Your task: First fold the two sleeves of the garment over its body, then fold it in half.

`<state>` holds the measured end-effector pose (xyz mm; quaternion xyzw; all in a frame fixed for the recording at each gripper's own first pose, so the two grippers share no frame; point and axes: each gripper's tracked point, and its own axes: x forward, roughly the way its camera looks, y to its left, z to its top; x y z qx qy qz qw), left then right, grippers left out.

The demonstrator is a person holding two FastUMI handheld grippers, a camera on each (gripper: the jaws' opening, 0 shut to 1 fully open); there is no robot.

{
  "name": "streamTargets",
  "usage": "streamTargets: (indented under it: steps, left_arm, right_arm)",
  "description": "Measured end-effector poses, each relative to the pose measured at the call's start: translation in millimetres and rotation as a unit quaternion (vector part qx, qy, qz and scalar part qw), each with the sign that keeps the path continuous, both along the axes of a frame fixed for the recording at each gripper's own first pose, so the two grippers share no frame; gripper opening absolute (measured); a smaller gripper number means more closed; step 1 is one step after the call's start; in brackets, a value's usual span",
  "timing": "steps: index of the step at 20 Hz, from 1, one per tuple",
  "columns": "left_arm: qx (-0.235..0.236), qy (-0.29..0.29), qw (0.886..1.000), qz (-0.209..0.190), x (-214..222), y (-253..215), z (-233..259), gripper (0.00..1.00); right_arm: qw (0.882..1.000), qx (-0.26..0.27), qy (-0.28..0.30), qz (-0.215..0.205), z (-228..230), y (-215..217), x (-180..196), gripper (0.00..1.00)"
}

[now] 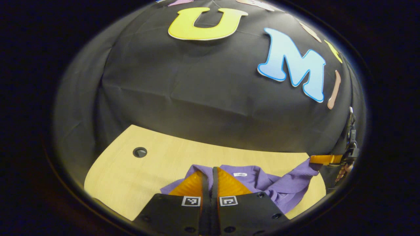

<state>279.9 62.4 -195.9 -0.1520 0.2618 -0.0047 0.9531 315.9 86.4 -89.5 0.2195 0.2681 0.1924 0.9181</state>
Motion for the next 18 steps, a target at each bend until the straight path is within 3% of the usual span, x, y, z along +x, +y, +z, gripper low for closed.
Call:
streamTargets:
  steps: [8,14,17,18]
  left_arm:
    - [0.057,-0.008,0.998,0.032,40.0,16.0,-35.8,0.06]
    - [0.097,0.014,0.994,0.045,52.1,25.9,-69.3,0.06]
    - [0.107,0.028,0.993,0.05,48.7,26.3,-79.1,0.12]
    - [0.106,0.032,0.993,0.048,47.2,23.8,-80.2,0.18]
  right_arm:
    - [0.999,-0.03,-0.008,-0.025,-27.2,9.1,59.1,0.02]
    - [0.996,-0.079,0.008,-0.036,-65.0,7.1,70.2,0.03]
    - [0.996,-0.084,0.007,-0.035,-64.2,8.4,68.9,0.05]
    - [0.996,-0.084,0.007,-0.034,-64.0,9.1,67.6,0.06]
